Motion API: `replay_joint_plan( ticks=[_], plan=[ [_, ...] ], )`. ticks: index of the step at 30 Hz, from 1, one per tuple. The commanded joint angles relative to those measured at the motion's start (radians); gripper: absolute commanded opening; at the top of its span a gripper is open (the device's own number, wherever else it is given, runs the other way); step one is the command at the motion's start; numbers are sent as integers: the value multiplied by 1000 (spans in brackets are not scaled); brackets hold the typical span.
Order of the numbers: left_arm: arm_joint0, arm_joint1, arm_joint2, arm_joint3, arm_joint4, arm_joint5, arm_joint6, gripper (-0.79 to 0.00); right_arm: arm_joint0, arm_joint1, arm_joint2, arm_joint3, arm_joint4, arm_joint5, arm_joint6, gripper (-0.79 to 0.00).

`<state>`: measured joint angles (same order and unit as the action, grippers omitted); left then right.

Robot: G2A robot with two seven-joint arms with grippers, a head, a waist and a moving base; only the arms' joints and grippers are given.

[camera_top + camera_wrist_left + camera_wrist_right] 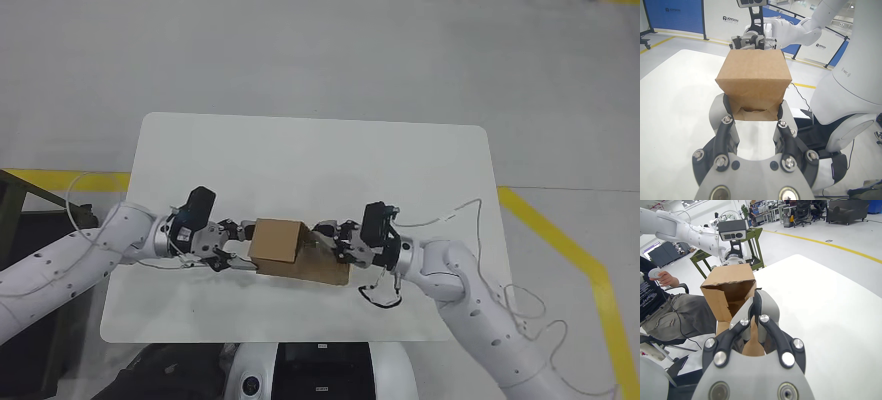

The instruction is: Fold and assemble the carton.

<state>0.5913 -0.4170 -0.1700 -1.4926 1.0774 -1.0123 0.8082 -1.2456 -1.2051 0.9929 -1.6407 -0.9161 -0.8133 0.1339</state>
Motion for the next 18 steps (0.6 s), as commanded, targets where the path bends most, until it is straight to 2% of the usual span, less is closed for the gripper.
replay_joint_plan(
  ticks=[1,18],
  plan=[
    [0,0,0,3,-1,0,0,-785,-3,0,-7,-7,-4,2,2,-785],
    [6,-10,0,-14,17,0,0,-785,15,-7,-53,-1,-5,5,0,-785]
  ],
)
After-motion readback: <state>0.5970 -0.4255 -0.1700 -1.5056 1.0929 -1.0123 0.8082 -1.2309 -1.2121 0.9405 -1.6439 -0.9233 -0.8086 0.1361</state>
